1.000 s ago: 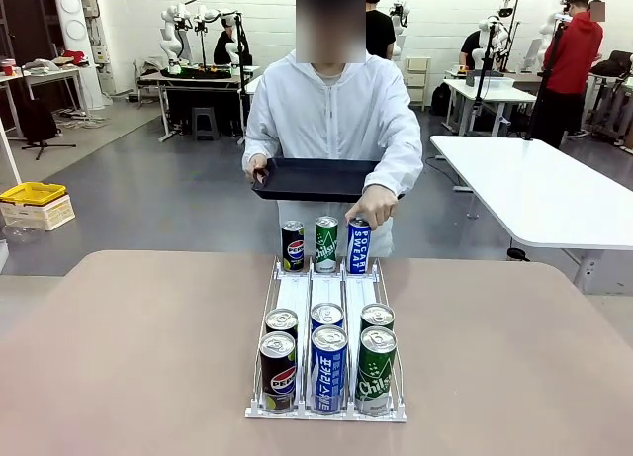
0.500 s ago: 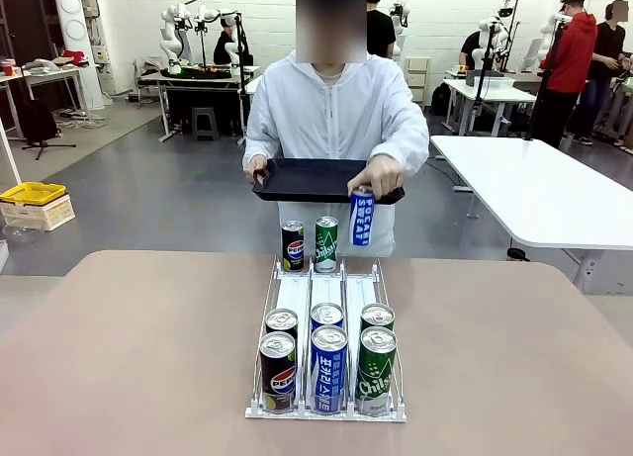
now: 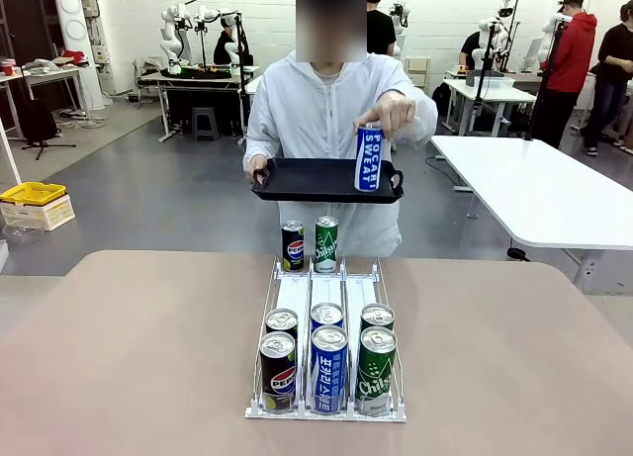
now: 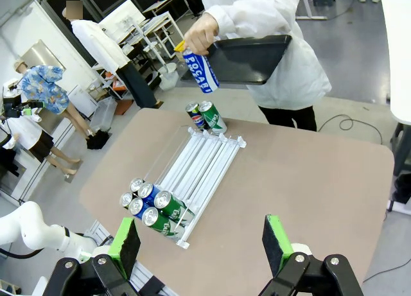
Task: Retrieve and hand over the desired beverage to the person.
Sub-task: Pick up a can of the same type that the person held from the Automatic Can Dispenser.
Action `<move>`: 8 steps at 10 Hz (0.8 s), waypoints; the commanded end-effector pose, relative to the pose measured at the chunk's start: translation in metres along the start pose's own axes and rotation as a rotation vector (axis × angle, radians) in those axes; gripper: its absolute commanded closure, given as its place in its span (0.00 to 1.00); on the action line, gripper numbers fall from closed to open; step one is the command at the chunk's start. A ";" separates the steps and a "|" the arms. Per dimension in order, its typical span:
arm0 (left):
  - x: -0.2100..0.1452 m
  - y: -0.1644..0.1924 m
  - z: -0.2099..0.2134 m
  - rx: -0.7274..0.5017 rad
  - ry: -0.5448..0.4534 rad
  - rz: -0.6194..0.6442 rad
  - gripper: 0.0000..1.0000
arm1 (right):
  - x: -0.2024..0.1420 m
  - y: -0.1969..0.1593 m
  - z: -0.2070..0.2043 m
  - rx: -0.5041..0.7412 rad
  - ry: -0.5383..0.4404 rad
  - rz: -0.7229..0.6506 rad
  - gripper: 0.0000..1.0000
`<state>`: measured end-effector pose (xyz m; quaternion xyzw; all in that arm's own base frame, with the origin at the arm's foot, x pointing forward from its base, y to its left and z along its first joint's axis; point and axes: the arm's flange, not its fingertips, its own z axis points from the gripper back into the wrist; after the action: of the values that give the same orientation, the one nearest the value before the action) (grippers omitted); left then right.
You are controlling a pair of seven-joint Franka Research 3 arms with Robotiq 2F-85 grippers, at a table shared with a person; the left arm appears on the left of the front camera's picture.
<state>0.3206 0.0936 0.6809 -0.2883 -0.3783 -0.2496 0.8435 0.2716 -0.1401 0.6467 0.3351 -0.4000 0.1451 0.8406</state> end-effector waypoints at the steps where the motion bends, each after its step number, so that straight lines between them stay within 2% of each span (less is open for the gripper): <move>1: 0.001 0.001 0.002 -0.013 -0.007 -0.015 0.00 | 0.002 -0.001 -0.001 0.020 -0.008 0.010 0.00; 8: 0.001 0.001 0.002 -0.013 -0.007 -0.015 0.00 | 0.002 -0.001 -0.001 0.020 -0.008 0.010 0.00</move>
<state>0.3207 0.0937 0.6809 -0.2883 -0.3783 -0.2498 0.8434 0.2716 -0.1402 0.6467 0.3351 -0.4000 0.1454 0.8406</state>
